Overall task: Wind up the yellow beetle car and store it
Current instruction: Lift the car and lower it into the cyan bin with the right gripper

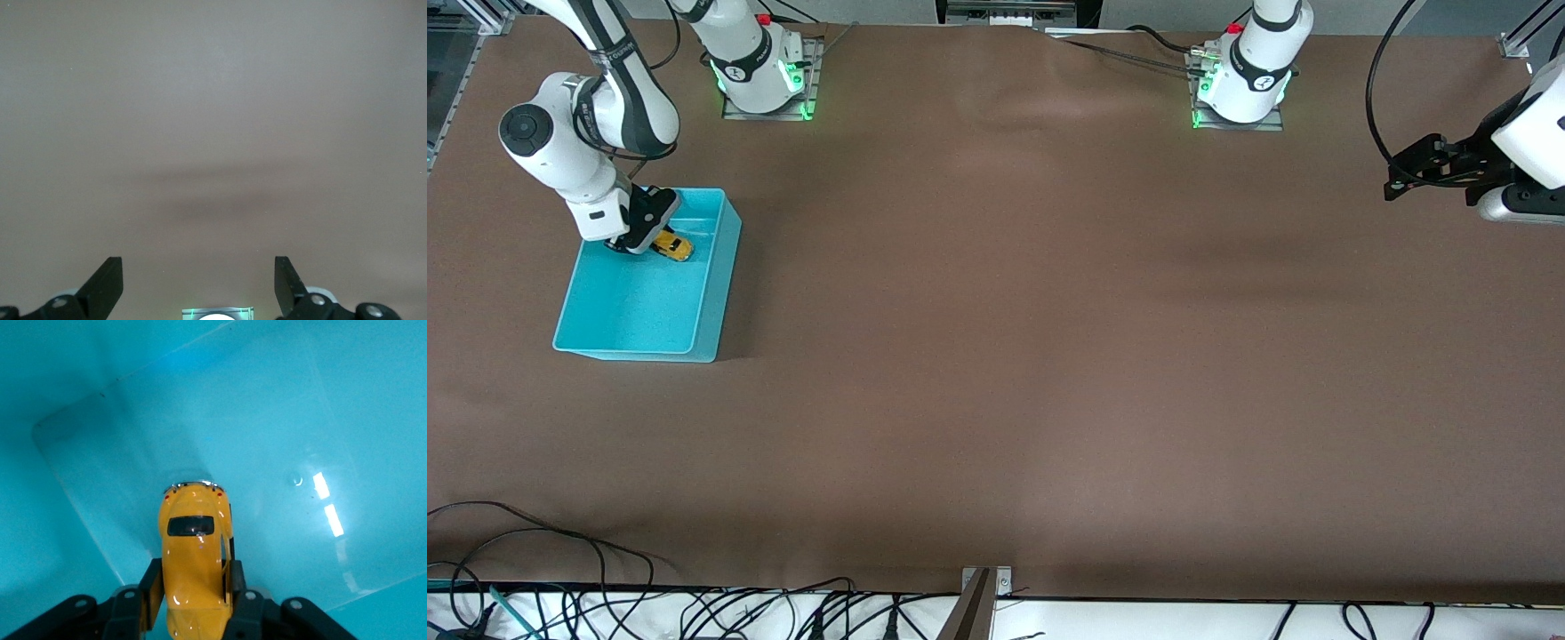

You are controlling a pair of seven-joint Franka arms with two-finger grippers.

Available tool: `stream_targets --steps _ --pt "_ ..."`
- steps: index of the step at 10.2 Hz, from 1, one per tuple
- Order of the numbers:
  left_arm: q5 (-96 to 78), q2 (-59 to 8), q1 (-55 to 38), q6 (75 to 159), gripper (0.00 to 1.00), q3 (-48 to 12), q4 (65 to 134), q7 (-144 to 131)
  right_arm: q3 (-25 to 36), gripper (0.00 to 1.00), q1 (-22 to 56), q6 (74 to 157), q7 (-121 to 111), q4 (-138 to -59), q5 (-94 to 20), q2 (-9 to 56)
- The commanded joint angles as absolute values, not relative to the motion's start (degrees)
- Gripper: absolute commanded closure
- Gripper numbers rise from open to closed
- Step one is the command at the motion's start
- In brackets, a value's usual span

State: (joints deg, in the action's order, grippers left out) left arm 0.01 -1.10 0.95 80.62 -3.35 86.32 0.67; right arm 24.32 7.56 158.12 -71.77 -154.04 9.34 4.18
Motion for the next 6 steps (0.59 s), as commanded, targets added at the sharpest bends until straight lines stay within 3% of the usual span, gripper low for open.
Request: stream_targets --steps 1,4,6 --pt "-0.9 -1.8 1.1 79.3 0.0 -3.7 84.2 0.2 24.7 0.45 7.5 158.9 -72.1 -154.0 9.8 4.0" --pt "-0.9 -1.8 1.1 79.3 0.0 -3.7 84.2 0.3 24.4 0.18 7.6 158.4 -71.5 -153.0 9.8 0.5" --pt "-0.9 -1.8 1.1 79.3 0.0 -3.6 84.2 0.2 23.9 0.12 8.0 151.1 -67.7 -149.0 9.7 -3.2"
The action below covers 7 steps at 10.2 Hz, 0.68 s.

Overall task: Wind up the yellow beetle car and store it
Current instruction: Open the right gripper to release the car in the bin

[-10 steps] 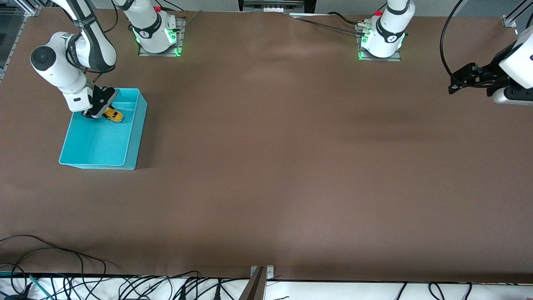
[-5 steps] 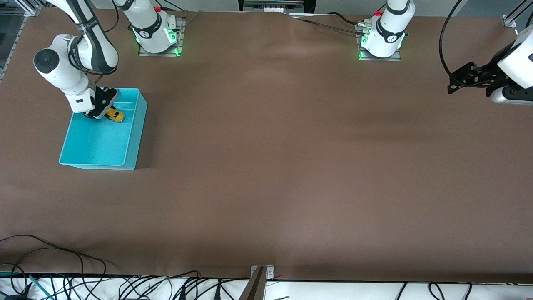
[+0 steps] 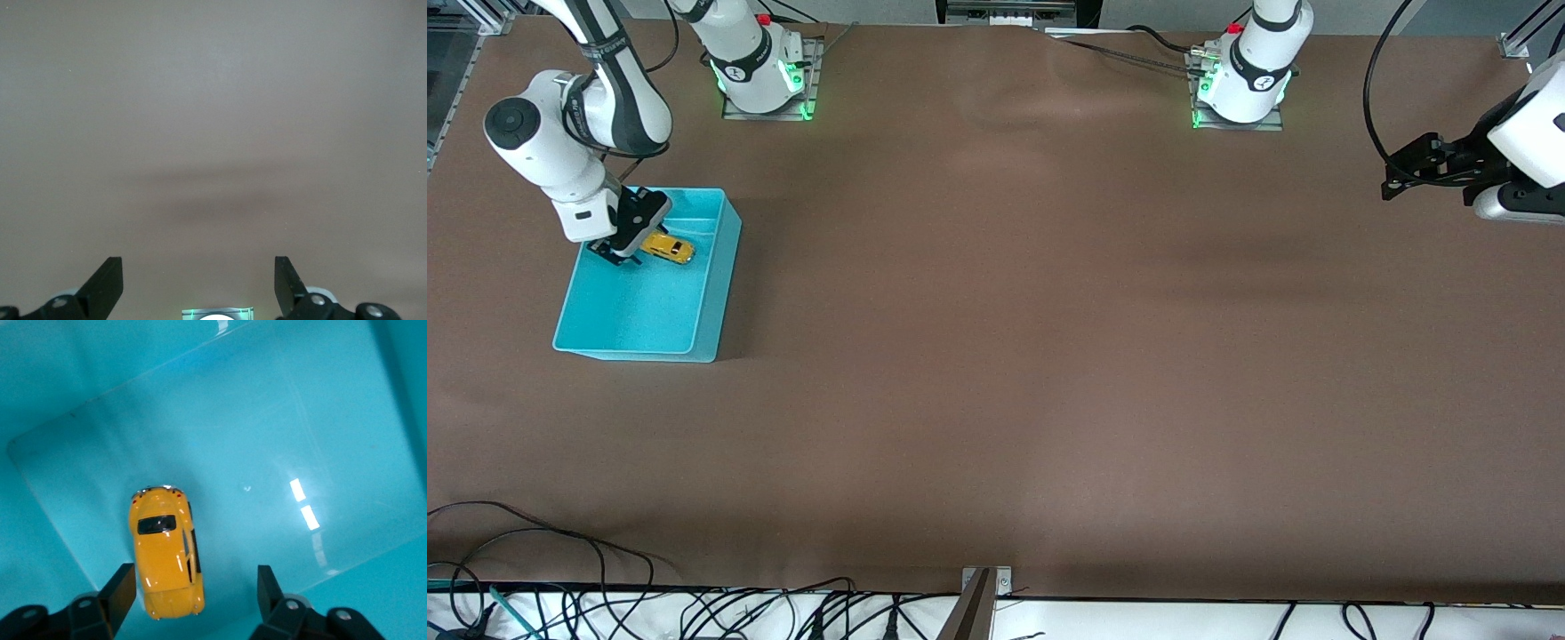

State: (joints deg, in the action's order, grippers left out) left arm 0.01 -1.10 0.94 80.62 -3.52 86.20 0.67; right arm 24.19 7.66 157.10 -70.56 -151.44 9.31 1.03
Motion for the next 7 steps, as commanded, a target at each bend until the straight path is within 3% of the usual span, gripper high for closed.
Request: stream_targets --steps 1,4,5,7 --pt "-0.8 -1.8 1.1 79.3 0.0 -3.7 84.3 0.3 23.3 0.12 8.2 143.9 -63.2 -144.2 9.7 -4.0" --pt "-0.8 -1.8 1.1 79.3 0.0 -3.7 84.2 0.2 16.0 0.11 8.3 119.4 -44.4 -122.9 9.1 -2.6" --pt "-0.8 -1.8 1.1 79.3 0.0 -3.7 84.2 0.2 13.3 0.06 8.6 112.0 -35.9 -116.3 8.9 -1.5" --pt "-0.9 -1.8 1.2 79.3 0.0 -3.6 84.2 0.3 10.1 0.0 8.7 107.3 -21.3 -110.0 3.6 -0.7"
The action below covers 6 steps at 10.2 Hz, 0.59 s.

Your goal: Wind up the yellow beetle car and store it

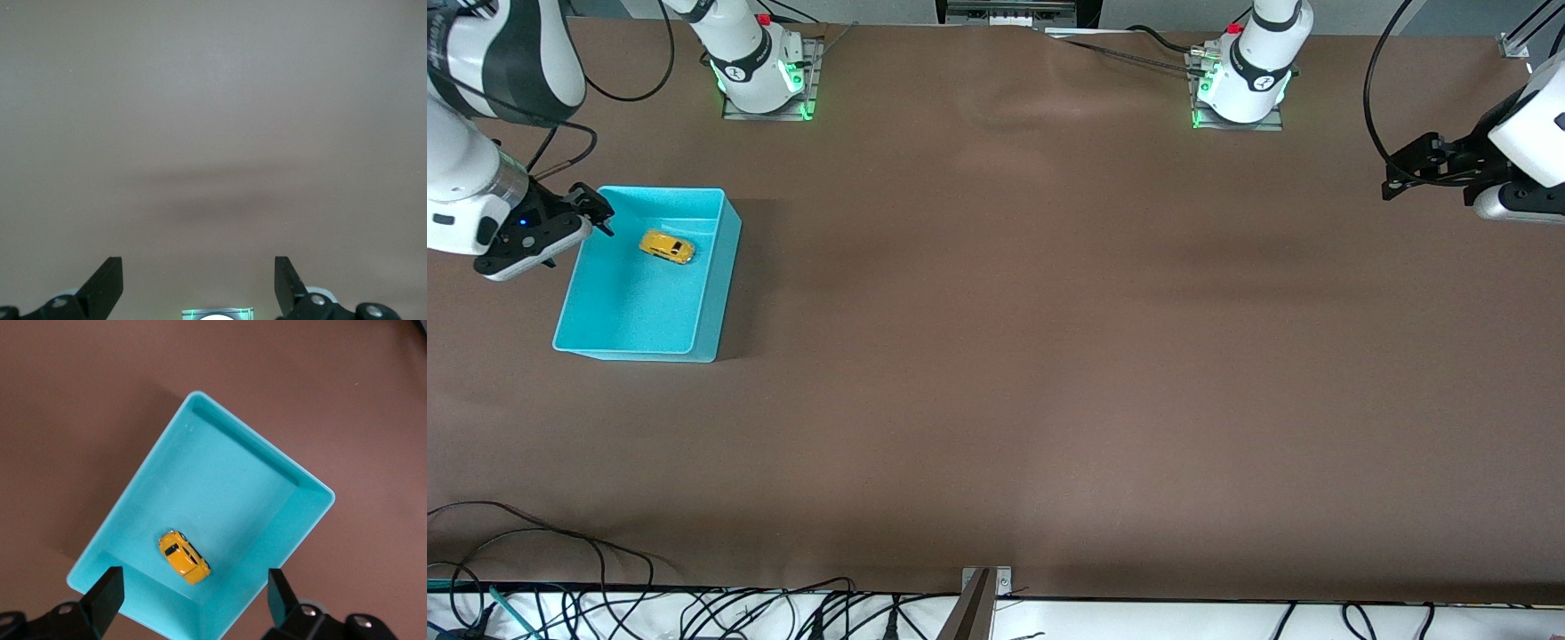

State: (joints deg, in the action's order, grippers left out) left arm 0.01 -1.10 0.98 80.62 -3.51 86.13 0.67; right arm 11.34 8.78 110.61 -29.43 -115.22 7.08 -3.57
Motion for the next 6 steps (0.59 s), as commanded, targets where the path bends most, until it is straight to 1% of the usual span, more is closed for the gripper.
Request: stream_targets --steps 1,2,3,4,5,6 --pt "-0.9 -1.8 1.2 79.3 0.0 -3.6 84.2 0.3 9.8 0.0 8.7 105.7 -14.5 -108.1 1.4 -0.5" --pt "-0.9 -1.8 1.1 79.3 0.0 -3.6 84.2 0.3 9.5 0.0 9.2 104.9 -8.8 -106.1 0.1 0.2" --pt "-0.9 -1.8 1.1 79.3 0.0 -3.6 84.2 0.3 9.0 0.0 9.7 104.8 -4.5 -102.9 -0.7 2.5" --pt "-0.8 -1.8 1.2 79.3 0.0 -3.6 84.2 0.3 9.0 0.0 10.1 102.7 -4.0 -99.5 -0.9 4.6" --pt "-0.8 -1.8 1.2 79.3 0.0 -3.6 84.2 0.3 9.0 0.0 10.2 101.2 -4.0 -97.6 -0.9 6.1" --pt "-0.8 -1.8 1.2 79.3 0.0 -3.6 84.2 0.3 8.9 0.0 10.3 101.2 -3.9 -97.2 -0.7 6.1"
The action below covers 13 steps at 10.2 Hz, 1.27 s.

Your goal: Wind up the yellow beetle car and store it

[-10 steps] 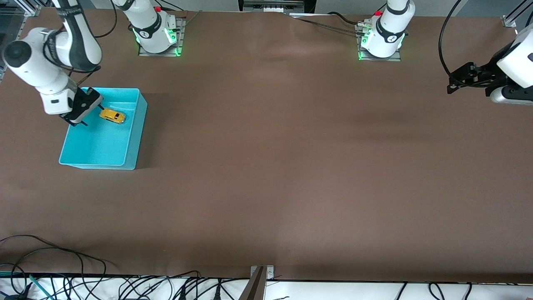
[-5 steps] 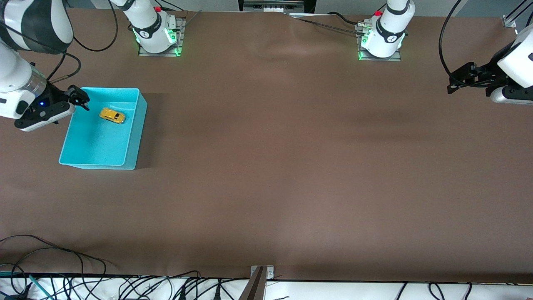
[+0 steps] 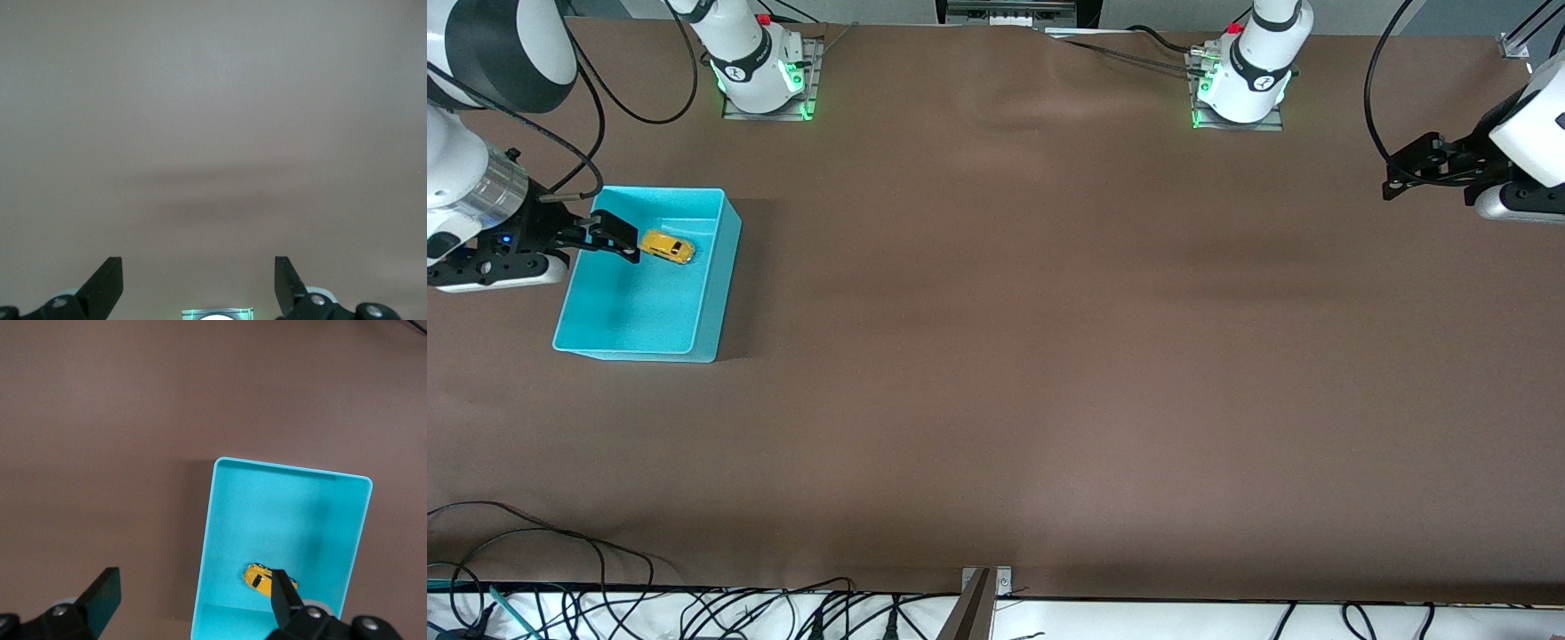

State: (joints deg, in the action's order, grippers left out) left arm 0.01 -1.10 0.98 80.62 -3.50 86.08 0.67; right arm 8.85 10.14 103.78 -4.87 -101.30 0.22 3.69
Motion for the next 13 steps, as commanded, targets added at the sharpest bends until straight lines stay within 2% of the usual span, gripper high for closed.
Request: stream_targets --steps 1,6,7,9,12,13 --pt "-0.8 -1.8 1.2 79.3 0.0 -3.6 84.2 0.3 9.0 0.0 10.3 101.2 -4.0 -97.1 -0.7 6.1" --pt "-0.8 -1.8 1.2 79.3 0.0 -3.5 84.3 0.3 8.9 0.0 10.1 100.5 -4.0 -93.3 -0.6 8.4" --pt "-0.8 -1.8 1.3 79.3 0.0 -3.4 84.3 0.3 7.4 0.0 9.1 100.2 -4.0 -93.0 -0.4 8.6" --pt "-0.8 -1.8 1.3 79.3 0.0 -3.4 84.3 0.3 -1.1 0.0 1.0 99.8 -3.7 -92.5 0.3 8.7" --pt "-0.8 -1.8 1.3 79.3 0.0 -3.3 84.3 0.3 -2.2 0.0 0.3 98.0 -1.7 -92.2 2.8 8.9" --pt "-0.8 -1.8 1.3 79.3 0.0 -3.3 84.3 0.3 -2.2 0.0 0.3 96.2 0.7 -89.8 2.7 10.3"
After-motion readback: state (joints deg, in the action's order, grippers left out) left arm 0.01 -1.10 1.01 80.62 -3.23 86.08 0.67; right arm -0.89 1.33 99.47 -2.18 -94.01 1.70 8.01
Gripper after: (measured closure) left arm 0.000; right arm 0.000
